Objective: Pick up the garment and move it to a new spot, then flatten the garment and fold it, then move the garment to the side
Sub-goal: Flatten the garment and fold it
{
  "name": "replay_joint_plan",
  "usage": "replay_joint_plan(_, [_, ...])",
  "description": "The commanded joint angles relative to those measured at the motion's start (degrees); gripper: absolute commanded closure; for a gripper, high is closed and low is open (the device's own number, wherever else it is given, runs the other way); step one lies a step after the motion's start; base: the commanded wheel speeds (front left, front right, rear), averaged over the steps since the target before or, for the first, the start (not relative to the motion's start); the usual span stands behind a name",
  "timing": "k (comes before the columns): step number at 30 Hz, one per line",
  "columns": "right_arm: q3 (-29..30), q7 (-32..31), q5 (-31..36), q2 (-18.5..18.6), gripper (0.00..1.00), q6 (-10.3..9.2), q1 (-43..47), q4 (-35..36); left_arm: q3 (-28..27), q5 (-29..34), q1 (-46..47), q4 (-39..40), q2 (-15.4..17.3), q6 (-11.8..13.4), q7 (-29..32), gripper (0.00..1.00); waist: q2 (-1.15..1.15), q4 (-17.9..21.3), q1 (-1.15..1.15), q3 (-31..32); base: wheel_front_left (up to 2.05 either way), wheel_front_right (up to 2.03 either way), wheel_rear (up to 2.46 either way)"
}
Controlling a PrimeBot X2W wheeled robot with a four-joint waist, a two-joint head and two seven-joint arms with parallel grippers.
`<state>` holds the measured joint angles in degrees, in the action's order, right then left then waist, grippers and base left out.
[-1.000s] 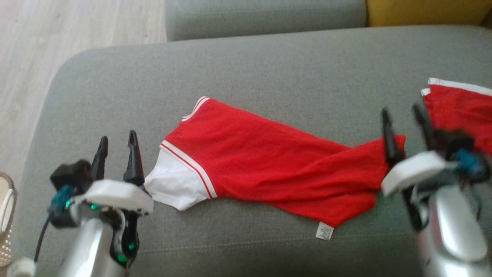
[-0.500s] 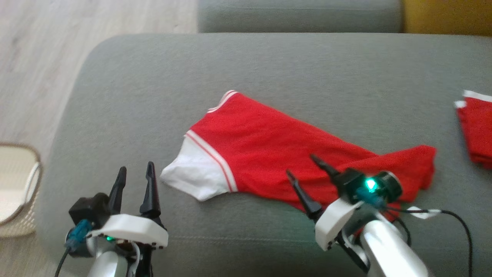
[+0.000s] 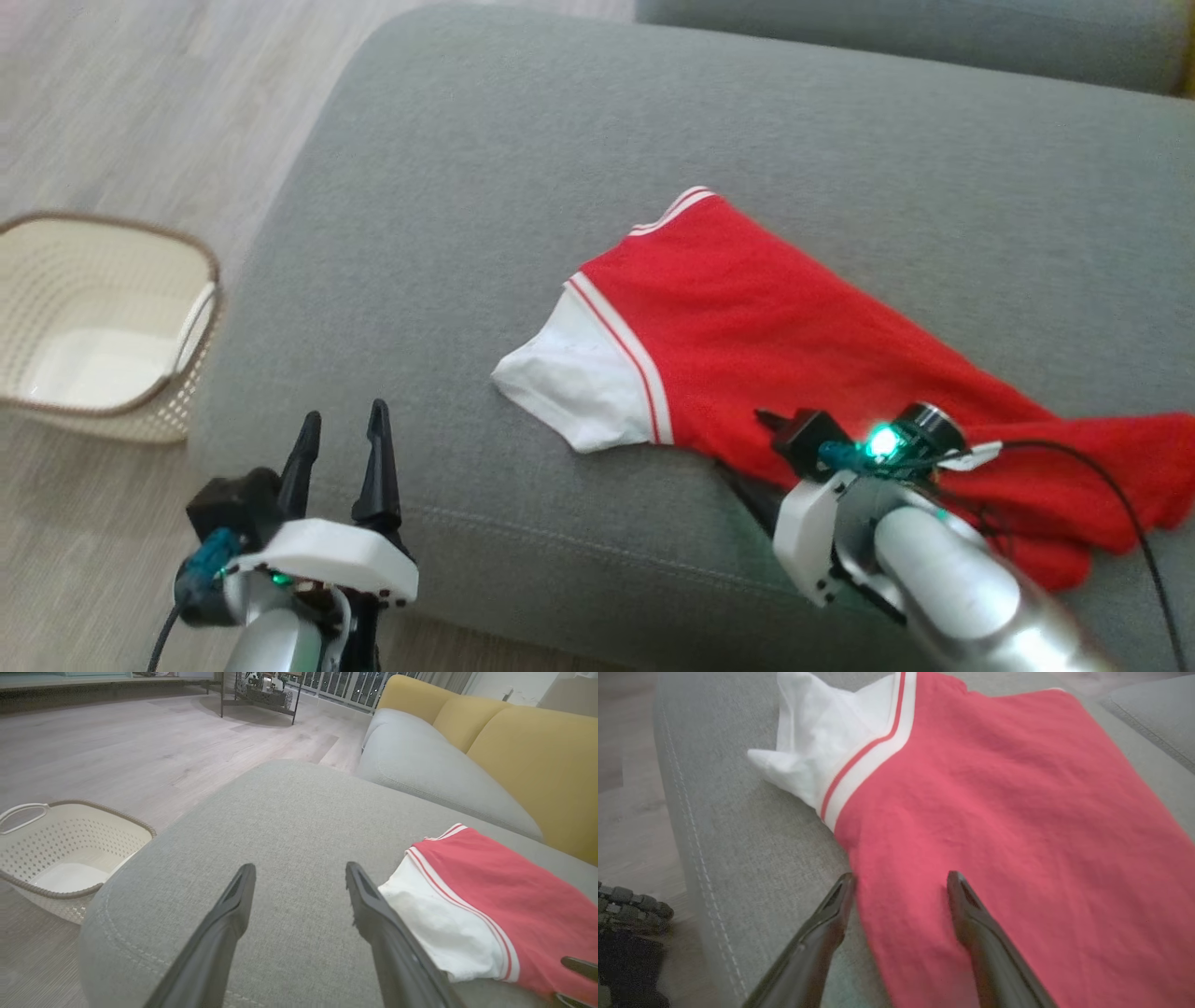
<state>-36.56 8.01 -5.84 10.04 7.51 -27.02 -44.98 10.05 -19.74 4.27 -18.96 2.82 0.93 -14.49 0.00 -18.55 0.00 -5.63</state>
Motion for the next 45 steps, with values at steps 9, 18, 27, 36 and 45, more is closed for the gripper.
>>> replay_joint_plan(9, [-5.3, 2.4, -1.6, -1.4, 1.0, -0.02, -5.9, -10.7, -0.4, -0.5, 3.7, 0.4, 0.1, -0.2, -0.5, 0.0, 0.0, -0.8, 0.0, 0.3, 0.0, 0.0, 0.0])
replay_joint_plan(18, [-9.2, 6.8, -9.4, -4.8, 1.0, -0.02, -9.2, -2.1, -1.2, -0.7, 2.5, -0.1, 0.1, 0.2, -0.5, 0.0, 0.0, 2.1, 0.0, 4.2, 0.0, 0.0, 0.0])
replay_joint_plan(27, [-8.0, 6.9, -17.6, -0.5, 1.0, -0.02, -16.1, 15.0, 0.2, -1.5, 1.4, 0.1, 0.1, 0.3, -0.5, 0.0, 0.0, 3.2, 0.0, 5.2, 0.0, 0.0, 0.0])
replay_joint_plan(36, [0.4, -0.2, -21.9, 12.3, 1.0, -0.02, -25.8, 5.0, 2.8, -2.6, 4.0, 0.0, 0.1, 0.0, -0.5, 0.0, 0.0, 0.0, 0.0, -0.6, 0.0, 0.0, 0.0])
replay_joint_plan(45, [9.0, -7.8, -16.2, 14.4, 0.0, -0.02, -34.2, -24.6, 4.0, -3.2, 7.1, -0.6, 0.1, -0.1, -0.5, 0.0, 0.0, -1.2, 0.0, -5.6, 0.0, 0.0, 0.0])
